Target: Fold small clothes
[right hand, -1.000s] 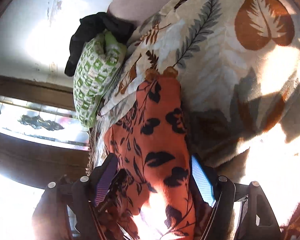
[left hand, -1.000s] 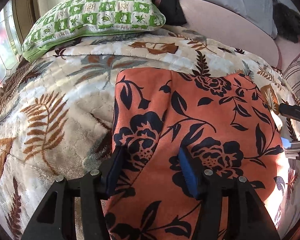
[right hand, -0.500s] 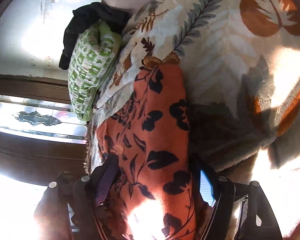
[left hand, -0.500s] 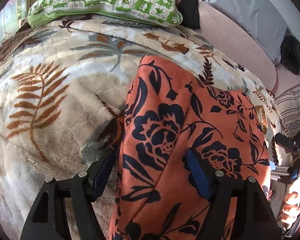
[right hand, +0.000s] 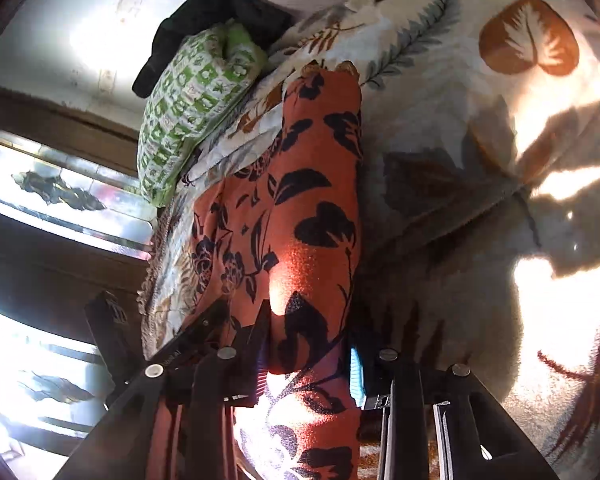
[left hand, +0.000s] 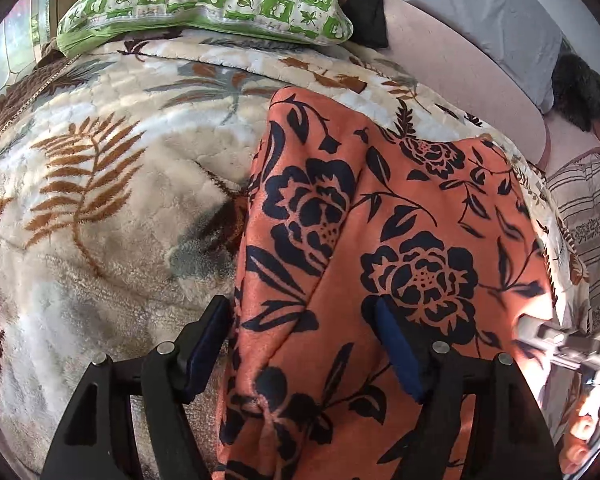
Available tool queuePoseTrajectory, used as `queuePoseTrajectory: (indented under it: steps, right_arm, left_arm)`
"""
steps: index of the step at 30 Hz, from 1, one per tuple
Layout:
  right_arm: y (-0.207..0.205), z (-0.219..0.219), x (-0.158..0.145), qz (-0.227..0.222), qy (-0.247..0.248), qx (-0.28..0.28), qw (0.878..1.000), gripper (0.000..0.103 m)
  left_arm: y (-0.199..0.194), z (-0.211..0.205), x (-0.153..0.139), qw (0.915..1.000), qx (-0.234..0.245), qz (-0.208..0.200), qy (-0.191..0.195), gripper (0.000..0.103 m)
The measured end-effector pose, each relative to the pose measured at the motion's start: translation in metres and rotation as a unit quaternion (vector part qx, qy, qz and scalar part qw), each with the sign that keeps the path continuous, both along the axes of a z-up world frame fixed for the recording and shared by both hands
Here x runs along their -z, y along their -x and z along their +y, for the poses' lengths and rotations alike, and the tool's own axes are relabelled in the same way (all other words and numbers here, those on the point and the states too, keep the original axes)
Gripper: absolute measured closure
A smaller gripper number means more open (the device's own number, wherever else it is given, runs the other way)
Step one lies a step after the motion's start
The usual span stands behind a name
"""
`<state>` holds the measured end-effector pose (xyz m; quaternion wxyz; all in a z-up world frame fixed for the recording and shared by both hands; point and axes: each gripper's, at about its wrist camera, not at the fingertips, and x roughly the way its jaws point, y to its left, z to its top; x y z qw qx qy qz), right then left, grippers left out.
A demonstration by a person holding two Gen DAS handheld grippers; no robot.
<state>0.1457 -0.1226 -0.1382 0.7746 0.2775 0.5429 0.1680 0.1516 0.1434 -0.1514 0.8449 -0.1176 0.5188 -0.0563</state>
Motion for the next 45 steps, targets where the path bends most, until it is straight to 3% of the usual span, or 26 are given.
queuePoseTrajectory:
  steps: [1,2,3,4,5,6,9,11,12,13,14,17,19,24,28,30,32,33,36,41,45]
  right_arm:
    - [-0.005,0.001,0.016,0.024,0.030,-0.014,0.999,0.070]
    - [-0.011,-0.006,0.034,0.050,0.015,0.000,0.999,0.062]
    - [-0.011,-0.018,0.040,0.062,-0.036,0.028,0.997,0.057]
    - [-0.009,-0.023,0.038,0.065,-0.056,0.038,0.996,0.052]
    - [-0.006,-0.024,0.029,0.055,-0.045,0.043,0.997,0.040]
    - [-0.003,-0.026,0.017,0.032,-0.028,0.045,0.998,0.036]
    - [-0.001,-0.028,-0.022,-0.026,-0.007,0.052,0.998,0.036]
    - [-0.006,-0.024,-0.043,-0.052,-0.020,0.048,0.997,0.035]
    - [-0.011,-0.018,-0.049,-0.061,-0.027,0.036,0.997,0.034]
    - [-0.018,-0.009,-0.054,-0.068,-0.035,0.024,0.997,0.034]
    - [-0.025,0.001,-0.055,-0.071,-0.042,0.013,0.996,0.033]
    - [-0.043,0.021,-0.033,-0.032,-0.029,-0.009,0.999,0.031]
    - [-0.048,0.025,-0.012,-0.001,-0.023,-0.017,1.000,0.031]
    - [-0.042,0.018,-0.002,-0.009,-0.042,-0.012,0.999,0.030]
    - [-0.042,0.020,-0.002,-0.011,-0.041,-0.017,0.999,0.029]
    - [-0.041,0.018,-0.002,-0.013,-0.043,-0.019,0.999,0.029]
    - [-0.041,0.016,-0.001,-0.012,-0.052,-0.017,0.998,0.029]
    - [-0.041,0.016,0.000,-0.011,-0.054,-0.018,0.998,0.029]
    - [-0.042,0.014,0.000,-0.010,-0.057,-0.022,0.998,0.029]
    - [-0.040,0.012,-0.003,-0.003,-0.062,-0.012,0.998,0.028]
    - [-0.024,0.015,-0.018,-0.008,-0.059,-0.011,0.998,0.027]
  left_arm:
    - [0.000,-0.003,0.000,1.0000,0.004,0.001,-0.005,0.026]
    - [0.000,-0.004,-0.001,0.9999,0.007,-0.002,-0.014,0.026]
    - [0.001,-0.003,-0.004,0.9998,0.010,-0.001,-0.015,0.026]
    - [0.003,-0.001,-0.008,0.9999,0.005,-0.002,-0.012,0.027]
    - [0.006,0.003,-0.016,1.0000,-0.002,-0.007,-0.005,0.028]
    - [0.010,0.008,-0.024,0.9998,-0.006,-0.018,0.004,0.028]
    - [0.025,0.018,-0.044,0.9984,0.002,-0.051,0.022,0.028]
    - [0.029,0.023,-0.031,0.9997,0.000,-0.024,0.010,0.031]
    - [0.028,0.026,-0.012,0.9999,-0.003,0.009,0.004,0.038]
    - [0.028,0.032,0.006,0.9990,-0.005,0.031,0.033,0.043]
    - [0.033,0.038,0.006,0.9984,-0.015,0.015,0.053,0.043]
    - [0.038,0.034,-0.012,0.9987,-0.007,0.010,0.050,0.052]
    - [0.039,0.033,-0.029,0.9989,0.001,-0.011,0.045,0.052]
    - [-0.002,0.043,-0.062,0.9949,0.000,-0.058,0.082,0.045]
    - [-0.071,0.035,-0.041,0.9947,0.016,-0.020,0.100,0.046]
    - [-0.096,0.033,-0.008,0.9972,0.000,0.039,0.064,0.059]
    - [-0.104,0.042,0.020,0.9929,-0.010,0.068,0.097,0.056]
    - [-0.101,0.046,0.017,0.9918,-0.014,0.064,0.110,0.056]
    - [-0.082,0.045,-0.007,0.9952,-0.009,0.041,0.088,0.056]
    - [-0.017,0.053,-0.043,0.9965,0.008,-0.001,0.083,0.056]
    - [0.035,0.055,-0.034,0.9971,-0.003,0.022,0.073,0.056]
